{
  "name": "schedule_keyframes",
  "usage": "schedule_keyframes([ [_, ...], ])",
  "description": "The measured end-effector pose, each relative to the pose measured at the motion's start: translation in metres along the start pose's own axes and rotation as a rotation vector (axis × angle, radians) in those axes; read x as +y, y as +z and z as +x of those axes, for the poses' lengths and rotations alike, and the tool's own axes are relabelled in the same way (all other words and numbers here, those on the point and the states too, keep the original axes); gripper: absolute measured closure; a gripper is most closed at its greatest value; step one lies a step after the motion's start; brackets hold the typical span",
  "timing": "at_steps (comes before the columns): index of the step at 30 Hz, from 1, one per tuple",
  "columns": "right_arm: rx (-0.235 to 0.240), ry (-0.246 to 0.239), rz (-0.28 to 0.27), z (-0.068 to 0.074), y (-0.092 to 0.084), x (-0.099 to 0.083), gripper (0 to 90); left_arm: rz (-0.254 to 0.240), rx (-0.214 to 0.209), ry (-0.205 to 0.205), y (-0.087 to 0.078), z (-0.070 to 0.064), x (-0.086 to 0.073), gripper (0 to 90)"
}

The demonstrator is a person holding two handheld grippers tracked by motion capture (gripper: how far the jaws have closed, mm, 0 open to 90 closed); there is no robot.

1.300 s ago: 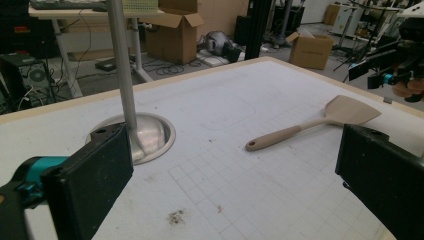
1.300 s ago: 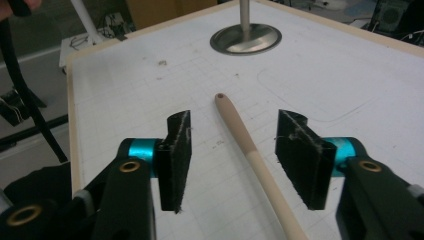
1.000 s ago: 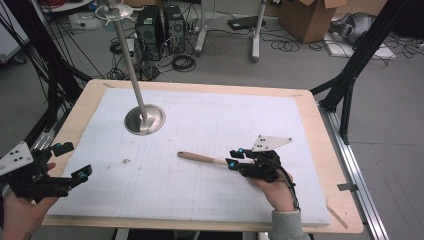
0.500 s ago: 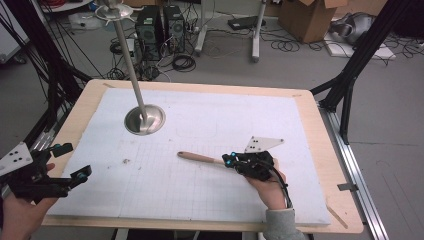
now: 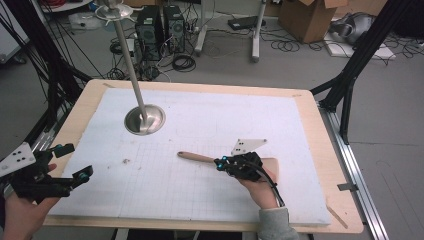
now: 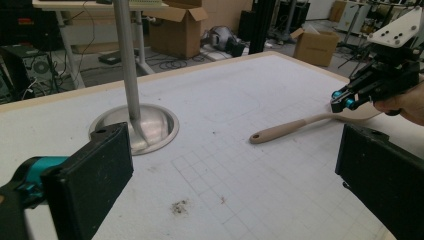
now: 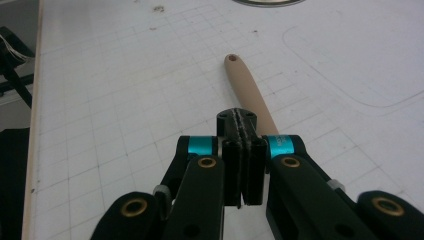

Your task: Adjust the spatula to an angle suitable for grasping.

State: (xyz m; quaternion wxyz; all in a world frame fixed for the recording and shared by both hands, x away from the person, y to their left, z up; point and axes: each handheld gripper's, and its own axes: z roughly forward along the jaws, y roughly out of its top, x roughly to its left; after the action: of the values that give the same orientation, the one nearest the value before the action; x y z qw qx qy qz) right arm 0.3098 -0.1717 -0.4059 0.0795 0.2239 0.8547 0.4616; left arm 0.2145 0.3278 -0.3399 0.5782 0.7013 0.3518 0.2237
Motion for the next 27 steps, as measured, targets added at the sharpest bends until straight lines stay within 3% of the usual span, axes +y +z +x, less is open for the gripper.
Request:
schedule_keyframes([
  [11,0.015,-0.001,0.022,0.001,0.028,-0.001,89.9,-0.001,0.008,-0.008,-0.002,0.001,-0.002,2.3],
  [14,0.033,-0.009,-0.011,0.001,0.035,0.001,89.9,0.006,0.008,-0.01,-0.001,0.002,-0.003,2.3],
  [19,0.049,-0.009,-0.022,0.002,0.046,0.005,89.9,0.016,0.013,-0.015,0.003,0.003,-0.005,2.3],
  [27,0.049,-0.022,0.015,0.002,0.068,0.01,89.9,0.018,0.011,-0.016,0.003,0.003,-0.005,2.3],
])
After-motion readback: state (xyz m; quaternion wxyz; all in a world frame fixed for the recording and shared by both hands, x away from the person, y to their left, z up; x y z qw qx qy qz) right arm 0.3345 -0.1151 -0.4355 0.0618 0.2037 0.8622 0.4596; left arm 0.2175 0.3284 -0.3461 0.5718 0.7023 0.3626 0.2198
